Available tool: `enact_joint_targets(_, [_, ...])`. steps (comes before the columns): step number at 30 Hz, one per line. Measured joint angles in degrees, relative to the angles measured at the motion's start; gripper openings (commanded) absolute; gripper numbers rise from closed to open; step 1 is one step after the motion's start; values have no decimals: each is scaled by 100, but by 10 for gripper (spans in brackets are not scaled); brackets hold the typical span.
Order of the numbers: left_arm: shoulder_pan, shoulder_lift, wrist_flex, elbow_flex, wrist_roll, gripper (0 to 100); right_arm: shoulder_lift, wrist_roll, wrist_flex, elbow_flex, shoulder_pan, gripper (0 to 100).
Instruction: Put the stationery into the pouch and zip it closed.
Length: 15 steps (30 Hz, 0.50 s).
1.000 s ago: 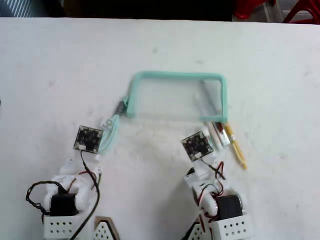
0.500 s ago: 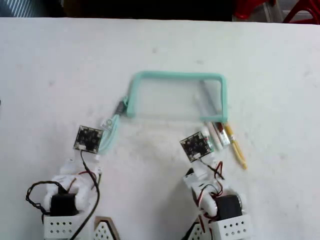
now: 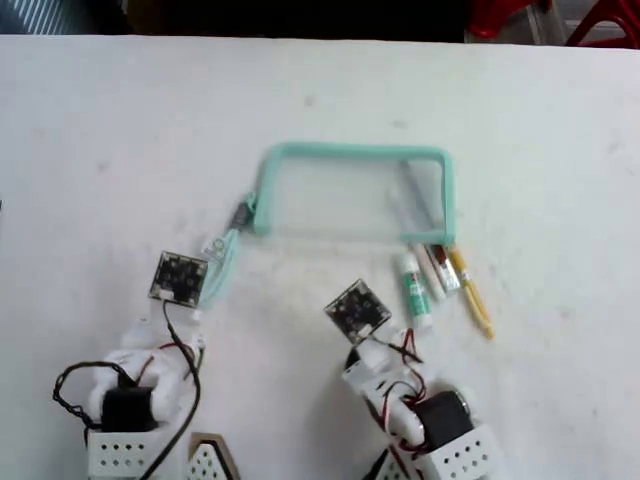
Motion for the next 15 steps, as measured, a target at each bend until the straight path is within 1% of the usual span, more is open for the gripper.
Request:
enact_joint_targets(3, [123, 0, -185, 0, 0, 27, 0, 0, 0, 0, -299, 20])
enact_joint_targets(5, [114, 0, -457, 0, 0, 26, 0, 0, 0, 0, -325, 21])
enact_joint_targets(8, [-97, 0, -756, 0, 0, 26, 0, 9, 0, 0, -290, 21])
enact_joint_targets(11, [-132, 9, -738, 0, 0, 24, 0, 9, -9, 0, 132, 22])
enact_joint_targets(15, [-141, 9, -396, -44, 0, 24, 0, 0, -791, -44, 879, 22])
